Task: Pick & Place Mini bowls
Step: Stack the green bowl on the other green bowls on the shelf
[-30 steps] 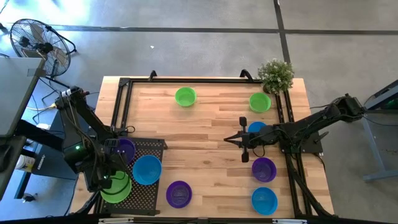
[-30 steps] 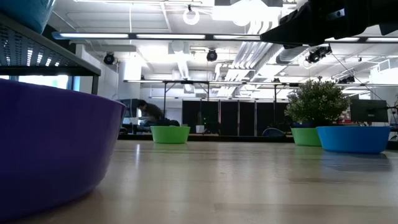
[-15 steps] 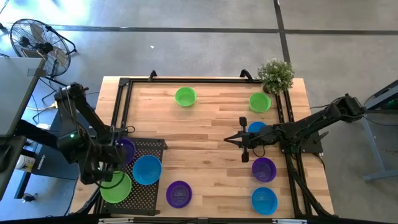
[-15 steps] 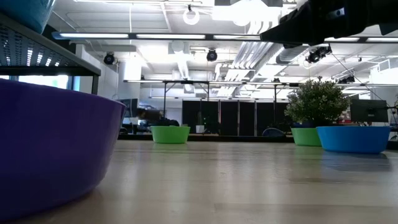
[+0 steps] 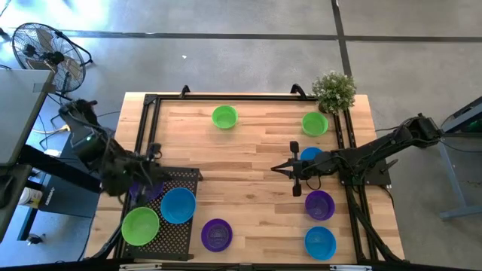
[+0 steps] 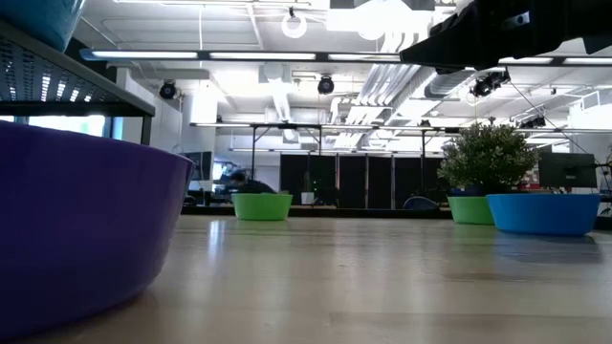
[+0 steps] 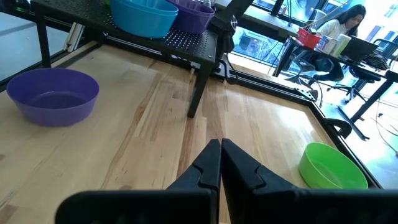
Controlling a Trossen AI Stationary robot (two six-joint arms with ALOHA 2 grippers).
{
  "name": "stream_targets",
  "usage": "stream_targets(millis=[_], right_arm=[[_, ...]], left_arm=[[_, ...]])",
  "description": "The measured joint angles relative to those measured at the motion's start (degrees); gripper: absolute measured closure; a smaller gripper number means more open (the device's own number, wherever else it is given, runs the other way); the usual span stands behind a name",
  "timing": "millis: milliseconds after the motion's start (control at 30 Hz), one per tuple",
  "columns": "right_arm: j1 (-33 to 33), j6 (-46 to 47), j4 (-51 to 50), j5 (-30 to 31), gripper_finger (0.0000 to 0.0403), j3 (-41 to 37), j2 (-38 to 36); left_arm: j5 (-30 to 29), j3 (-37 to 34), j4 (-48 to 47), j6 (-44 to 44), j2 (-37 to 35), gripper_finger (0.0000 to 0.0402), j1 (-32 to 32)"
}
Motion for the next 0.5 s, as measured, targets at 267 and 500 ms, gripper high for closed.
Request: stream_targets(millis=[267,500], right_arm=[[0.0,0.3,-0.2,0.0,0.0402,0.0,0.0],[0.0,2.0,-1.0,2.5,0.0402,0.0,0.0]], left_arm=[[5.3,-8.8,23.5,21.9,-0.2,0.0401,15.3],[9.4,-27.2,48.1,28.9,-4.1,0.0401,28.6]])
